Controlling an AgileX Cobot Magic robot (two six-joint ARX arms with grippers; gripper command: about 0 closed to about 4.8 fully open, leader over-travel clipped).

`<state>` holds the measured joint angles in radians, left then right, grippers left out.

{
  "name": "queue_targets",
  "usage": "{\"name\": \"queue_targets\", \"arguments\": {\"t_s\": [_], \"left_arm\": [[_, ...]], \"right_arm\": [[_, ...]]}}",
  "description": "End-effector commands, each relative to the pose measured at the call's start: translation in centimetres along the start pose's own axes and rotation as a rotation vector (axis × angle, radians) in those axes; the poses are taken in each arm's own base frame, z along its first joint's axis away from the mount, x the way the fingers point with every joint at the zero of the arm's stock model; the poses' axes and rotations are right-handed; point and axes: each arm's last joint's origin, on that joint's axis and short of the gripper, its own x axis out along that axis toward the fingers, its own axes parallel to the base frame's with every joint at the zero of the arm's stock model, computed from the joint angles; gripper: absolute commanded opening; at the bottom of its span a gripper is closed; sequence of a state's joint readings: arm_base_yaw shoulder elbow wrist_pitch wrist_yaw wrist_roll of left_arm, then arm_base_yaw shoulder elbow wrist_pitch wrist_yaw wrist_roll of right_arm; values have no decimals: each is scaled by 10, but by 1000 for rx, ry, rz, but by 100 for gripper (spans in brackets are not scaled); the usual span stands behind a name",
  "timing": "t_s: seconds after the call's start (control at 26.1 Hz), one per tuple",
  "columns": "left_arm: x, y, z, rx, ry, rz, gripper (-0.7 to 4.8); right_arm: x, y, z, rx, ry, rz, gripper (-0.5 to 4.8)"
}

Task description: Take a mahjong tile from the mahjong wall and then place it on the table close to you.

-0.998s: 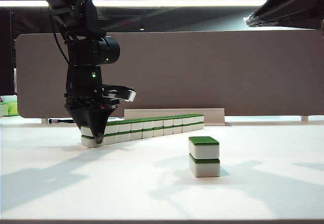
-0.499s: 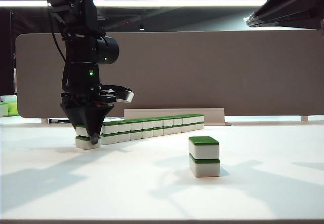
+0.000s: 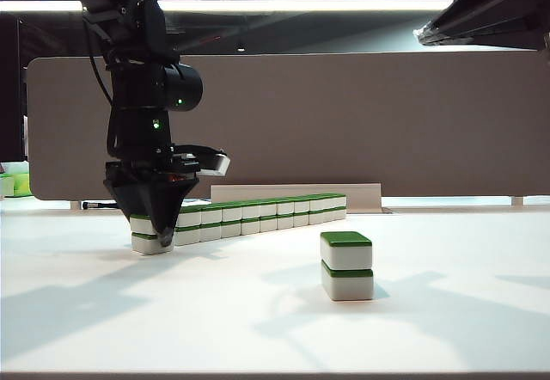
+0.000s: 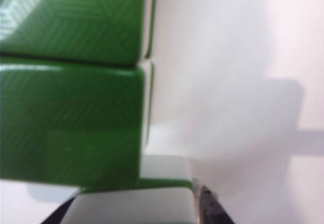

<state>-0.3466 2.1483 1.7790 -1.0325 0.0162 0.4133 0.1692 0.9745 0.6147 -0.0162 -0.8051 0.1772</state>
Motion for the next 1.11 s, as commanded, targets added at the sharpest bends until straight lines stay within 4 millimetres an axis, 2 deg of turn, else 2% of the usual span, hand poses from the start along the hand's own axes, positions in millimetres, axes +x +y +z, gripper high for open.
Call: {"name": "queue_targets", "arguments": {"t_s": [0.04, 0.27, 0.38, 0.42, 0.58, 0.73, 0.88, 1.0, 1.11], "left_arm": [[2, -1, 0, -1, 1, -8, 274], [1, -1, 1, -1, -1, -7, 266], [2, -1, 0, -1, 3, -9, 186], [2, -1, 0, -1, 3, -9, 174], [0, -1, -1, -1, 9, -12, 174], [-12, -6, -3, 2, 17, -17, 174], [-25, -19, -2, 36, 7, -22, 174], [-30, -36, 0, 83, 24, -39, 174], [-30, -58, 4, 206, 56, -58, 174]], "right_arm": [[0, 1, 3, -17, -14, 4, -1], [0, 1, 3, -16, -14, 4, -1], [0, 1, 3, -17, -14, 4, -1], [0, 1, 3, -17, -14, 4, -1], [0, 1, 3, -16, -14, 4, -1], [0, 1, 3, -20, -17, 4, -1], [-1, 1, 4, -28, -25, 1, -1], [-1, 0, 4, -27, -30, -26, -1], [-1, 0, 4, -27, -31, -26, -1]]}}
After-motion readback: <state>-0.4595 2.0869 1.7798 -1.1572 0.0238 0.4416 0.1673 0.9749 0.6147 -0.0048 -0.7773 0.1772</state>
